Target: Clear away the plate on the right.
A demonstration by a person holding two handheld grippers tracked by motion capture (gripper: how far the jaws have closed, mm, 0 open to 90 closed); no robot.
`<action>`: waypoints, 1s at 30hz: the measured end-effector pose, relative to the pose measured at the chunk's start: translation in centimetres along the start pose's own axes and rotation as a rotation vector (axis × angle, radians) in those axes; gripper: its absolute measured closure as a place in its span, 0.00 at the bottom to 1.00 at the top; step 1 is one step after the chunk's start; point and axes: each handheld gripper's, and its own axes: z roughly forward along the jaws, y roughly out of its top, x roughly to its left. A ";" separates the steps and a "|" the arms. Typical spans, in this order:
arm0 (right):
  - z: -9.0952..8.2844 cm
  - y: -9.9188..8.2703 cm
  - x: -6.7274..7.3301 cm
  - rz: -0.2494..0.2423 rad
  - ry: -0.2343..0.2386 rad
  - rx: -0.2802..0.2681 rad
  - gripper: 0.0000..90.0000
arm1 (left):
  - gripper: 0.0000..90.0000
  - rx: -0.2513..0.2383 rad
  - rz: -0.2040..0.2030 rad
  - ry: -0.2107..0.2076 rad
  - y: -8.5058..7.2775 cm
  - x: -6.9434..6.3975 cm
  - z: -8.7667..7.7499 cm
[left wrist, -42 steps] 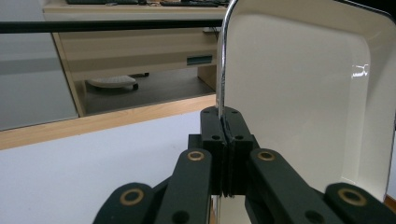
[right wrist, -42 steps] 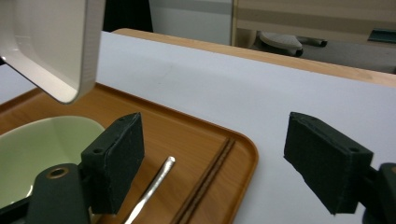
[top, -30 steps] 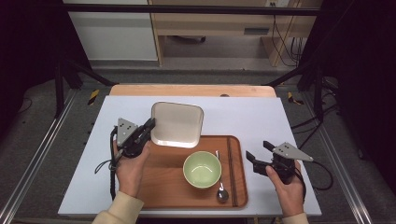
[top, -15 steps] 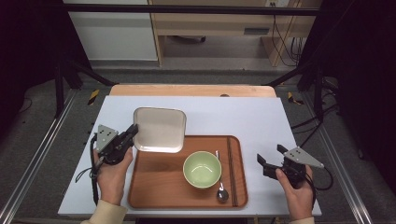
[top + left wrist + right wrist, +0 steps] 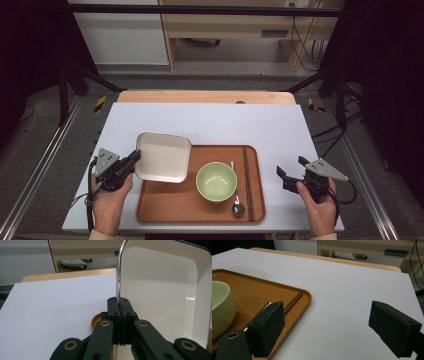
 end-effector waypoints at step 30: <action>0.8 -0.4 0.2 0.040 0.058 0.046 0.13 | 0.98 0.280 -0.065 -0.095 -1.8 0.3 3.1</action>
